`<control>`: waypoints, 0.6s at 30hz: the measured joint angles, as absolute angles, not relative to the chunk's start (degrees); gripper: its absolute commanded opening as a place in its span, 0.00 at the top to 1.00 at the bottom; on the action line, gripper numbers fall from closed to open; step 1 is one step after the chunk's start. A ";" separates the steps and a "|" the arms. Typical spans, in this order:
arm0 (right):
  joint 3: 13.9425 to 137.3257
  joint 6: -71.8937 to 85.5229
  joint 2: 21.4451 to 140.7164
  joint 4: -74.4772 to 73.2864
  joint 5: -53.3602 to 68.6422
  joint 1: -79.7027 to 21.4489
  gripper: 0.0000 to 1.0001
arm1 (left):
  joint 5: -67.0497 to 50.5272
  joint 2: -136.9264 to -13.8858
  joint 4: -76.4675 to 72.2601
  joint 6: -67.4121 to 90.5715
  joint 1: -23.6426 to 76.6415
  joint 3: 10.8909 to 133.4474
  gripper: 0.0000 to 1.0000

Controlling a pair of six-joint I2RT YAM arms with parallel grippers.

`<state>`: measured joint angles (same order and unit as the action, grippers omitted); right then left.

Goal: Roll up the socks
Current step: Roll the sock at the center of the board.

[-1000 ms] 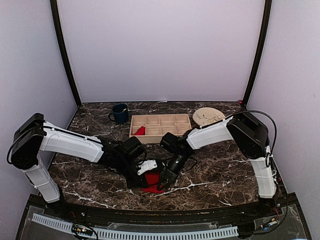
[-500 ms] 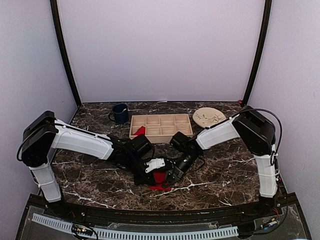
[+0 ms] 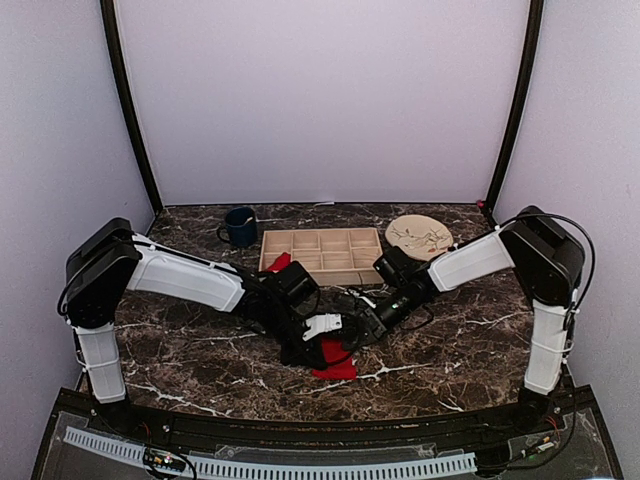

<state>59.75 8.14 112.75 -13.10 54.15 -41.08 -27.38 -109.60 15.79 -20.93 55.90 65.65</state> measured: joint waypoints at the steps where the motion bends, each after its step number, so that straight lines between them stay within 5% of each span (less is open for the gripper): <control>1: 59.46 8.32 112.51 -12.73 53.84 -40.99 0.72 | -28.14 -109.71 15.94 -20.93 55.48 65.65 1.00; 18: 53.39 7.64 101.51 -8.62 42.96 -41.01 0.71 | -40.14 -114.98 24.69 -19.44 48.90 71.11 1.00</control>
